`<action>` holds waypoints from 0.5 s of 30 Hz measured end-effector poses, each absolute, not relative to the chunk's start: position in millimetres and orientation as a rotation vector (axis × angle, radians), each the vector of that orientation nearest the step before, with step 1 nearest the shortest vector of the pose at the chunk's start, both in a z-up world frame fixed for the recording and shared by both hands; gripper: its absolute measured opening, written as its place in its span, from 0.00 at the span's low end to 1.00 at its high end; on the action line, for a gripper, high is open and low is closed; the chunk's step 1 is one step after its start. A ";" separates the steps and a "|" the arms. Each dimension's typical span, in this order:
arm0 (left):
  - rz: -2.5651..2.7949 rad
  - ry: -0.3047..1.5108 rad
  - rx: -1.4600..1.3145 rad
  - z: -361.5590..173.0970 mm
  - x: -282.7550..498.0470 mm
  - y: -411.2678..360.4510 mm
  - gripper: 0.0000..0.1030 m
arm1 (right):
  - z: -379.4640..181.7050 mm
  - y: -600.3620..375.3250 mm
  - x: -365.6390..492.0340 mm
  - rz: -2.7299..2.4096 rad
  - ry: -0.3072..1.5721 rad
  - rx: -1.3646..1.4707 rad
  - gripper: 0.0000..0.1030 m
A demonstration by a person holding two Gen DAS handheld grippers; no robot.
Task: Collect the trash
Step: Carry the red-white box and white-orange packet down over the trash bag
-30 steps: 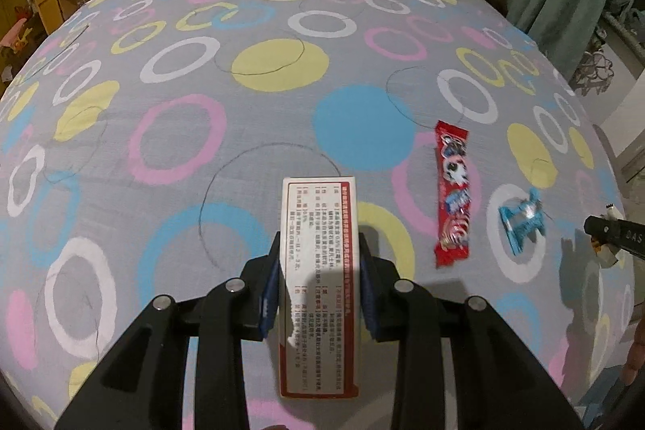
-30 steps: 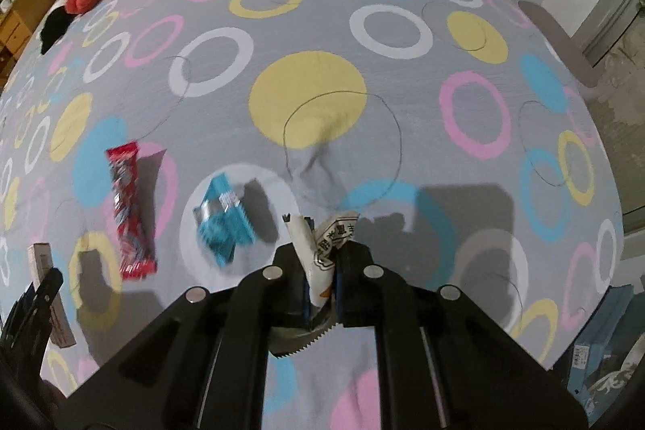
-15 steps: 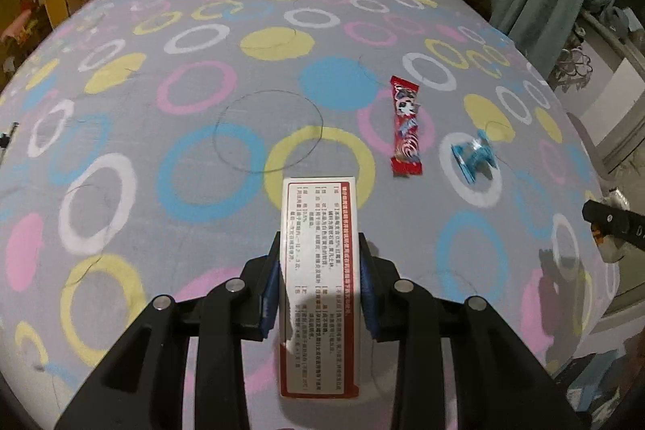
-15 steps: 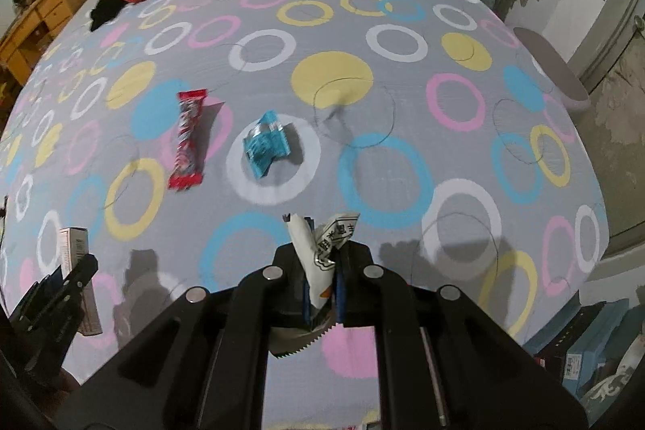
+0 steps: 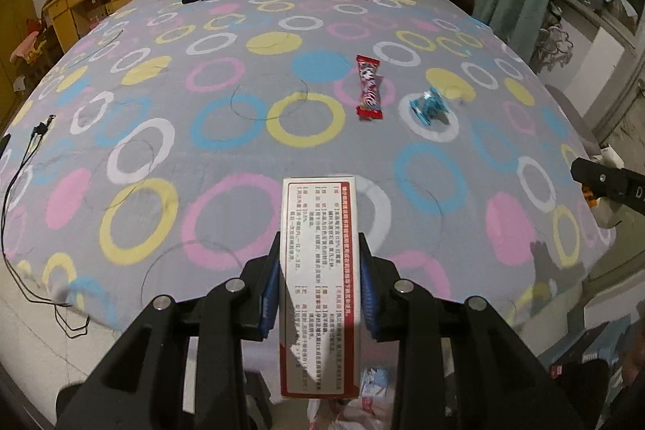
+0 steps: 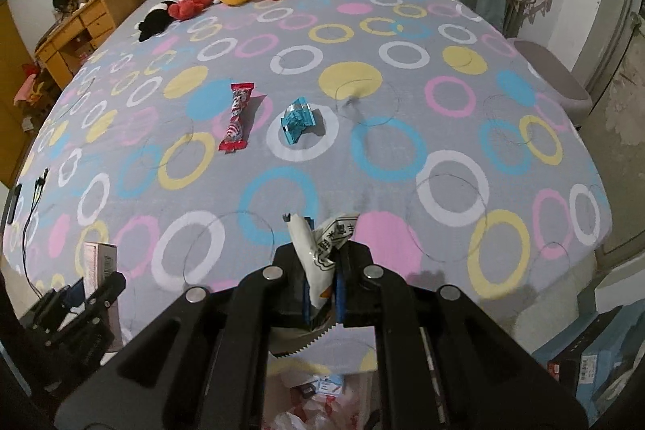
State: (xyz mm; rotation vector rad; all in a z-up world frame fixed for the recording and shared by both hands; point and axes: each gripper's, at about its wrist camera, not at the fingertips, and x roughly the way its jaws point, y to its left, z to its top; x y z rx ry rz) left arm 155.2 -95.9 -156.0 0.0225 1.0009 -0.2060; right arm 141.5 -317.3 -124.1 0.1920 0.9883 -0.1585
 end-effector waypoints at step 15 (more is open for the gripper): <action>-0.302 0.944 0.077 -119.1 65.9 -105.3 0.32 | -110.0 -305.0 37.6 -0.127 0.859 0.180 0.09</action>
